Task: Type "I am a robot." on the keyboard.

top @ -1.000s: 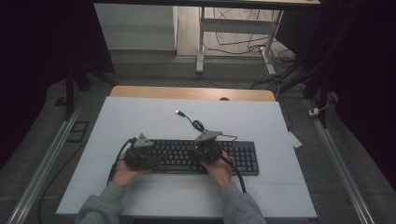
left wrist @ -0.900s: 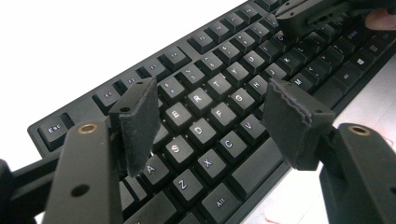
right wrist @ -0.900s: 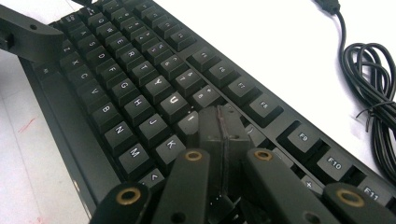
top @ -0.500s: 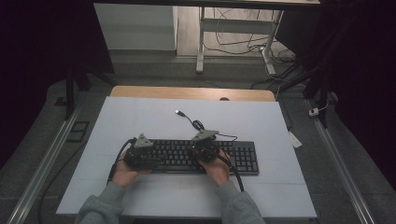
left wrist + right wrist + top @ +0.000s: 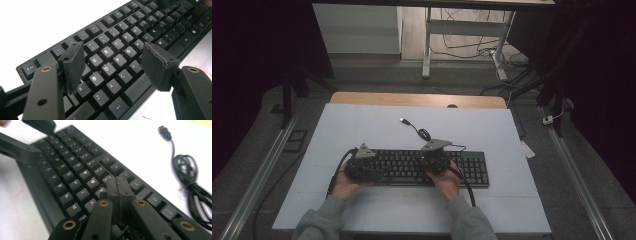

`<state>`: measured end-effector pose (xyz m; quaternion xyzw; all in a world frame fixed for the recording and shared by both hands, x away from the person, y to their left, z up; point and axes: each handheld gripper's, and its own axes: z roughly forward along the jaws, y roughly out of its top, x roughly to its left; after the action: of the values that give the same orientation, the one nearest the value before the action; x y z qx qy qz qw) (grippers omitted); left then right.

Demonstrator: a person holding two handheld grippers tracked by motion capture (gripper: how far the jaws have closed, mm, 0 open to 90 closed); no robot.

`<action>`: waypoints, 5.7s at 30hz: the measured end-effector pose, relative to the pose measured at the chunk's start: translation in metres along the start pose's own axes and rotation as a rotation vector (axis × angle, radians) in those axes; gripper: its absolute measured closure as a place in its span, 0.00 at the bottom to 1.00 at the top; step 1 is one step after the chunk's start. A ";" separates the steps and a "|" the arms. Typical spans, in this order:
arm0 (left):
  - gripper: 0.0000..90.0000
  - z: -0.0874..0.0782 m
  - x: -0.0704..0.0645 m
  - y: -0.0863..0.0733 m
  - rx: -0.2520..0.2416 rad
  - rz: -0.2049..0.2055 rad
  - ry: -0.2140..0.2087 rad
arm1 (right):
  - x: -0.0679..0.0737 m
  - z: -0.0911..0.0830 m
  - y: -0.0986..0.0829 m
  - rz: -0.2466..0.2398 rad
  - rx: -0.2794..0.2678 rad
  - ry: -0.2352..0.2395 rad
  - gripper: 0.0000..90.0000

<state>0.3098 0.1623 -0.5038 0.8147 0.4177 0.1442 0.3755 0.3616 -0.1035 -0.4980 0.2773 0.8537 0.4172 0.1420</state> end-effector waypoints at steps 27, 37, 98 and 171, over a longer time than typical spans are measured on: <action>0.40 -0.003 0.008 0.000 -0.026 -0.071 0.006 | -0.020 -0.062 -0.054 -0.005 -0.048 -0.008 0.59; 0.41 -0.004 0.011 0.001 -0.044 -0.098 -0.005 | -0.025 -0.068 -0.057 0.013 -0.068 -0.010 0.59; 0.99 0.031 -0.034 0.012 0.107 0.102 -0.112 | -0.025 -0.066 -0.059 0.008 -0.048 -0.024 0.58; 0.38 -0.003 0.005 0.002 0.011 -0.039 -0.019 | -0.005 -0.014 -0.009 0.018 0.017 0.042 1.00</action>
<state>0.3129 0.1671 -0.5007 0.8098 0.4307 0.1267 0.3777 0.3561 -0.1197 -0.4966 0.2773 0.8574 0.4171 0.1180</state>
